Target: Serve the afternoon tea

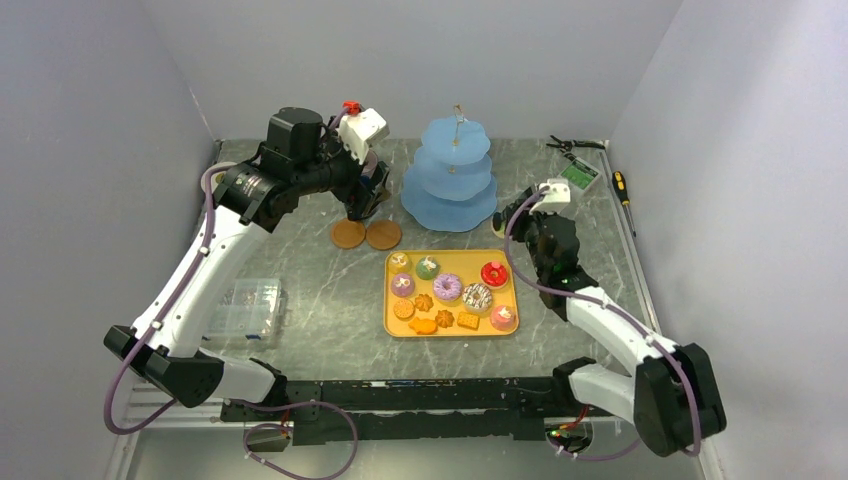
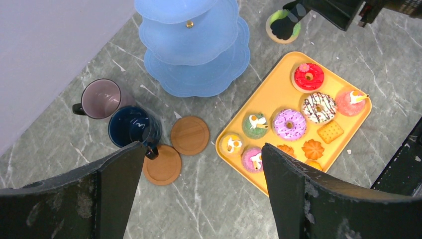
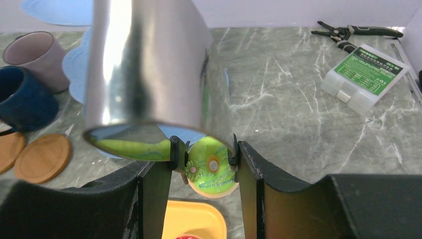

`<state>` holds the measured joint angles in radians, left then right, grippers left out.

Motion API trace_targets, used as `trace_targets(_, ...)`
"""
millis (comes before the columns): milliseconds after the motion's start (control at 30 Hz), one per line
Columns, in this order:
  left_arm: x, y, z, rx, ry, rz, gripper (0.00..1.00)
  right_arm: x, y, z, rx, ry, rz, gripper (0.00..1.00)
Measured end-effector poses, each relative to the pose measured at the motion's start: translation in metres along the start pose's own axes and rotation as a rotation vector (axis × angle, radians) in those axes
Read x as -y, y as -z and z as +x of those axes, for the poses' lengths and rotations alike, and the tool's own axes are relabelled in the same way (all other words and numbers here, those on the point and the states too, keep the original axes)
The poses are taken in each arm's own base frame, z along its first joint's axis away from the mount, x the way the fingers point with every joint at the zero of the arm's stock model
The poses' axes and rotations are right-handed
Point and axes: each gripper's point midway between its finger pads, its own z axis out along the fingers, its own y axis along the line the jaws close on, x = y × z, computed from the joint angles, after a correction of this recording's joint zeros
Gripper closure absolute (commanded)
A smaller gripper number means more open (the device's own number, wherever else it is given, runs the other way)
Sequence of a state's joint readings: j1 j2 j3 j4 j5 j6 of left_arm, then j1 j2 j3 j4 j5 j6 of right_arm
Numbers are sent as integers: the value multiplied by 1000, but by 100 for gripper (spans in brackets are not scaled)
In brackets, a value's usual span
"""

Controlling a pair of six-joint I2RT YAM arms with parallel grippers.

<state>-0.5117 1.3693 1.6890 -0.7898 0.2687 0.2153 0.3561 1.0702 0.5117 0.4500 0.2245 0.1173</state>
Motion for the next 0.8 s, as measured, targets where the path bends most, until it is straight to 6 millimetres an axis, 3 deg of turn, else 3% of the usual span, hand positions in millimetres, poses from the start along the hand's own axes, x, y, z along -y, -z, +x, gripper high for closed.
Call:
trace_targets(267, 0, 3, -2, 9, -3, -3, 7, 12, -35, 8, -22, -27, 15, 52)
trace_targets(800, 1, 9, -5, 29, -17, -7, 7, -1, -104, 12, 11, -38, -42, 53)
